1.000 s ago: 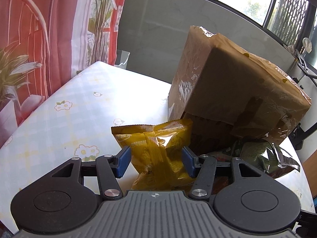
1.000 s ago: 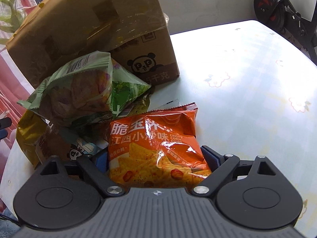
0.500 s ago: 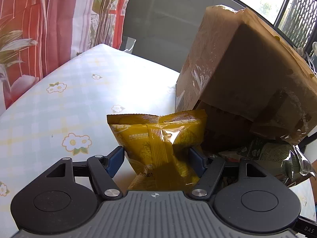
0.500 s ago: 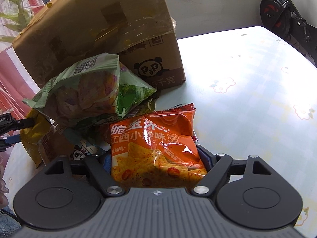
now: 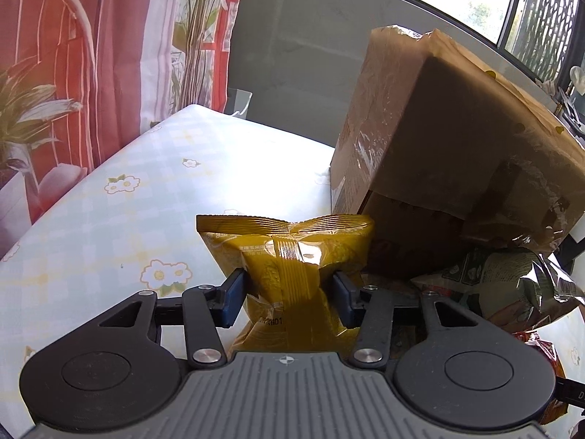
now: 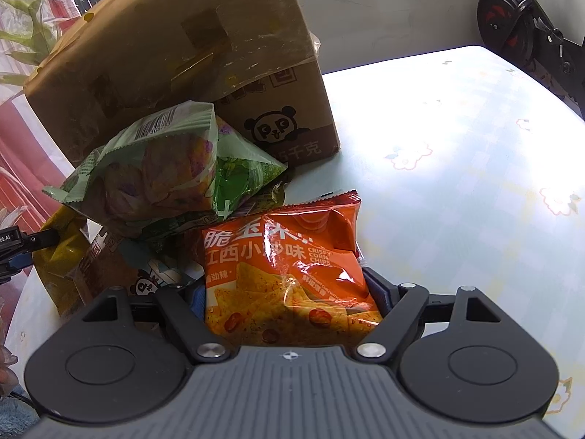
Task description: Organize snacks
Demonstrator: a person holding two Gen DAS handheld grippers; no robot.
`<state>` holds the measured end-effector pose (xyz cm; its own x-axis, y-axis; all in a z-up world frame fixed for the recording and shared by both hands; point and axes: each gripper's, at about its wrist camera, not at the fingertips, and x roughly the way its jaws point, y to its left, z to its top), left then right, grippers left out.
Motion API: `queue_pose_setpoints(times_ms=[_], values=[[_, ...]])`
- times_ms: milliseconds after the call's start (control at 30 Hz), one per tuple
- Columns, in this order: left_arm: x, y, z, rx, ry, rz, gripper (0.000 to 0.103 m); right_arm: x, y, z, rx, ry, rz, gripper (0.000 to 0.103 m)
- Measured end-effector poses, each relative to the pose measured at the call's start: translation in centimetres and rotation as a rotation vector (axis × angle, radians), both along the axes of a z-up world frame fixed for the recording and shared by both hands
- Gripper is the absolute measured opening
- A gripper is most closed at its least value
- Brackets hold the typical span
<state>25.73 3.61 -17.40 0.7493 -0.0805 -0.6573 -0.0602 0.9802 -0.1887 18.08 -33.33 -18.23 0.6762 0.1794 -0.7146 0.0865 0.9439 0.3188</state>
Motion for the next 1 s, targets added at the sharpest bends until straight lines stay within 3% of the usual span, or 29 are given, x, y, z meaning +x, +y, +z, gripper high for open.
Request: queue_pose_setpoints(times_ms=[733,1000], values=[[-2.6,2.9,4.3,0.025,-0.106,0.106,0.052,-0.6,-2.3,1.8,-0.103,-0.062,-0.163,0.08],[-2.3,2.7,8.3,0.027,-0.21,0.079,0.052,-0.7,-4.7,5.5,-0.117,-0.201,-0.241,0.08]])
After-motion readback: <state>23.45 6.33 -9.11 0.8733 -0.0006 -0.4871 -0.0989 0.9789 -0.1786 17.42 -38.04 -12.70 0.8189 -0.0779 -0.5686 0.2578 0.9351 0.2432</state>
